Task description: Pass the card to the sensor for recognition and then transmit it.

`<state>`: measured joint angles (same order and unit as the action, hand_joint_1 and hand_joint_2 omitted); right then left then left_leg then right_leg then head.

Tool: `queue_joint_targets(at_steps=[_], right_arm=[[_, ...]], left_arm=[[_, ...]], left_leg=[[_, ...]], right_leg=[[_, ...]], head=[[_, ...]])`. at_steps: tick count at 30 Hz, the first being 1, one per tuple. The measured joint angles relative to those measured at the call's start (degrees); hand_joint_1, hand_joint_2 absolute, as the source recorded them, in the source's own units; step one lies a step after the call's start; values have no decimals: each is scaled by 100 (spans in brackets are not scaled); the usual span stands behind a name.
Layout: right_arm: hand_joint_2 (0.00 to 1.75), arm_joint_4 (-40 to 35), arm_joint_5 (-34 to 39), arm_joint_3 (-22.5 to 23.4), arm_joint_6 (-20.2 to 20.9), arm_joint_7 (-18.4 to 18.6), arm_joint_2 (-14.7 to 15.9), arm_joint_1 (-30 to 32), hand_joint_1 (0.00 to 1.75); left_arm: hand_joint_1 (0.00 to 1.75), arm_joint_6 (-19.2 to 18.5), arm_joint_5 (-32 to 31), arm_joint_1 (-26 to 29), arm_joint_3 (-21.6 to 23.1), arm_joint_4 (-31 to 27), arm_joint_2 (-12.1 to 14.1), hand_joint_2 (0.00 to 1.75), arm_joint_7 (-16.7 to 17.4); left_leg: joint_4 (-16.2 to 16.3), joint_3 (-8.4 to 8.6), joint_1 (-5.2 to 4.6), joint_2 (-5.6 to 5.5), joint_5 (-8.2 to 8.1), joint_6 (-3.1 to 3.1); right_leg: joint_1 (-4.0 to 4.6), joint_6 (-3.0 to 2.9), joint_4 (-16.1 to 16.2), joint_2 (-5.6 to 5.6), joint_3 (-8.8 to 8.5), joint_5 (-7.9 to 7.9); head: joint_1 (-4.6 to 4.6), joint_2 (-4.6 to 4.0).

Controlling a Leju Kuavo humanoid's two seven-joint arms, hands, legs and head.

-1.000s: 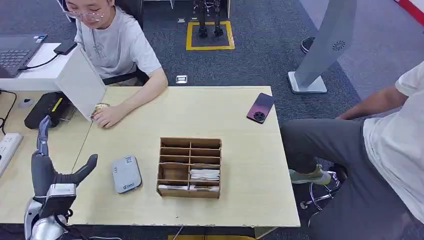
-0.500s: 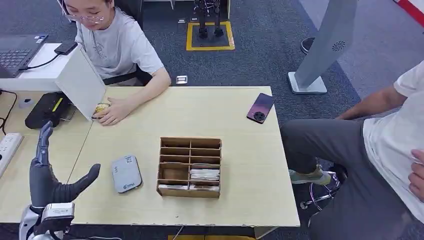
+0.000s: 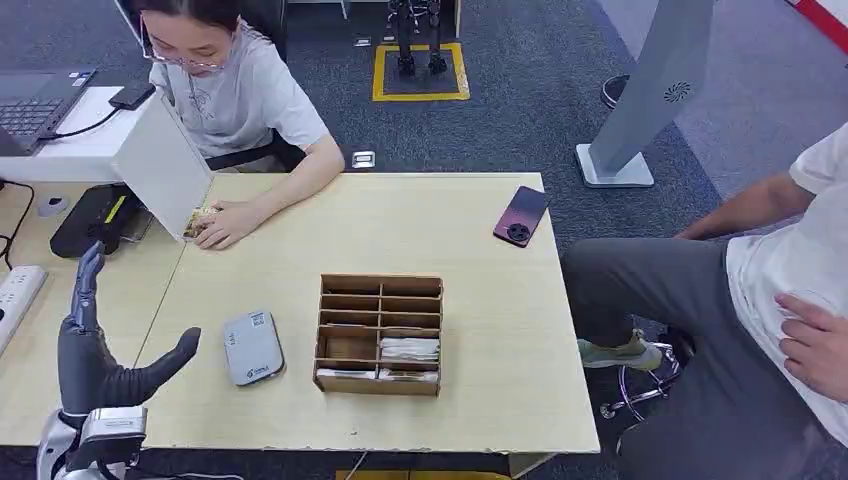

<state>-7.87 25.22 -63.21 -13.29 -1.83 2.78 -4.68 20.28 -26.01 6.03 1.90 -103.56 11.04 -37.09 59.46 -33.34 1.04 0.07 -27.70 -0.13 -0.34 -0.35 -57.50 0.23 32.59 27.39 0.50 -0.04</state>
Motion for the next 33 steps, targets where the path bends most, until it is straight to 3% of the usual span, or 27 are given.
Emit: queue_joint_targets(at_steps=[5,8,10,13,16,19,33], right_arm=[[175,0,26,0,-15,41,-2,0,0],[175,0,53,0,-20,46,-2,0,0],[175,0,59,0,-11,46,-2,-2,0],[175,0,59,-7,18,50,-2,-29,0],[175,0,63,-15,15,59,-2,-30,0],[175,0,63,-28,15,63,-2,-33,0],[175,0,63,-101,13,59,-2,-33,0]], left_arm=[[0,-241,30,31,4,0,7,175,-20],[0,-408,-400,136,150,2,72,175,-68],[0,-482,-1208,190,414,28,144,175,132],[0,29,-2692,148,1159,394,265,175,747],[0,378,-2763,85,1789,758,363,175,955],[0,428,-2761,45,2072,970,474,175,988],[0,442,-2697,-25,2435,1180,667,175,1064]], left_leg=[[0,0,0,0,0,0],[0,0,-1,1,-1,0],[0,0,-2,-1,-1,1],[0,-1,-7,0,-2,2],[0,0,-7,4,-2,2],[0,1,-5,2,-2,2],[0,-1,-3,1,-1,2]], right_leg=[[0,0,0,0,0,0],[0,0,0,1,2,1],[0,2,1,-2,2,2],[-1,3,1,-1,2,2],[-1,1,1,3,3,-1],[-1,1,1,2,3,0],[0,1,1,1,2,0]], head=[[0,0],[0,0],[-2,0],[-2,0],[-2,0],[0,0],[0,0]])
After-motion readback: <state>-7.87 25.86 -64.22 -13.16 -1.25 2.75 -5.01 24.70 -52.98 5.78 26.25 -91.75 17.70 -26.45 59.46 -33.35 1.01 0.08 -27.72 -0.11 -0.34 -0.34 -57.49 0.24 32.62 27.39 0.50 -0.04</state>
